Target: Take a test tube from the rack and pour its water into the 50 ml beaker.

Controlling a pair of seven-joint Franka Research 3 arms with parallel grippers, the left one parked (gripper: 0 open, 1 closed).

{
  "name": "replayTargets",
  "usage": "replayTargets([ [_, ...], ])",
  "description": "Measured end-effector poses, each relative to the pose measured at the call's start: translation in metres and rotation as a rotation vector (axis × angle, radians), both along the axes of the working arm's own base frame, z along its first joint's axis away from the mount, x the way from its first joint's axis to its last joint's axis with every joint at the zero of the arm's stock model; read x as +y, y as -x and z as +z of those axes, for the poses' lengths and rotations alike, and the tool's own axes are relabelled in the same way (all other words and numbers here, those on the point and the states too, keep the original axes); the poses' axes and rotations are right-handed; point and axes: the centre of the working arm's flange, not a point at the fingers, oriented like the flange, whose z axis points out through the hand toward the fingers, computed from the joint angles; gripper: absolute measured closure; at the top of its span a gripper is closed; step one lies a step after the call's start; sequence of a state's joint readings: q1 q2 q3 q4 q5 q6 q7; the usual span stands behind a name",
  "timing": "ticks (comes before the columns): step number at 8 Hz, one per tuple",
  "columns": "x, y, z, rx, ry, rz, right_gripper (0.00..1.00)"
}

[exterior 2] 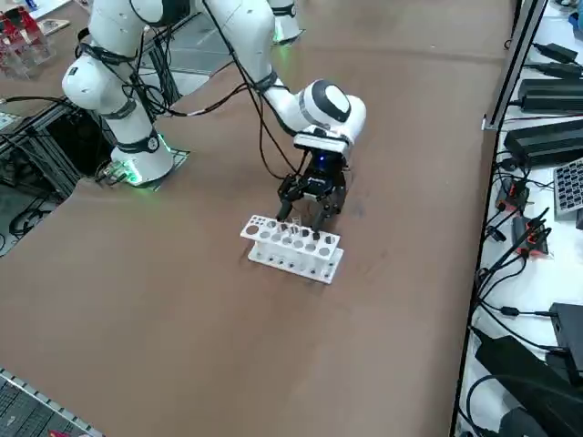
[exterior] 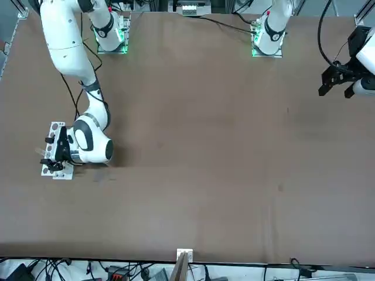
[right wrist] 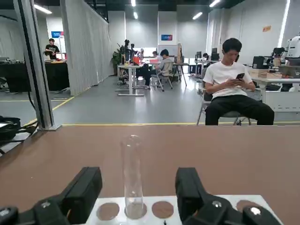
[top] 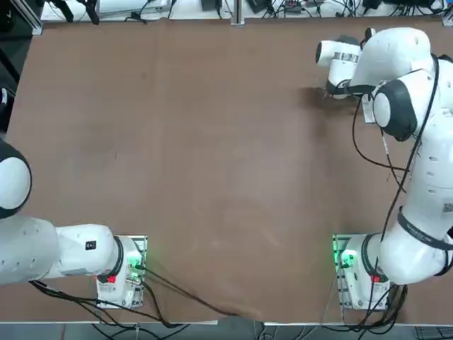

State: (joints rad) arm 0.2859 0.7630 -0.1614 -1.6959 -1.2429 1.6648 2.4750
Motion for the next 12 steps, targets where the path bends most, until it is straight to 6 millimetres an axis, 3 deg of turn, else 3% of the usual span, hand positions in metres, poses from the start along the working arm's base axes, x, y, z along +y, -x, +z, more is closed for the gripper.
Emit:
replayTargets([
  [7, -0.017, 0.001, -0.010, -0.011, 0.032, 0.003, 0.18],
  [12, -0.021, 0.002, -0.015, -0.009, 0.045, 0.008, 0.36],
])
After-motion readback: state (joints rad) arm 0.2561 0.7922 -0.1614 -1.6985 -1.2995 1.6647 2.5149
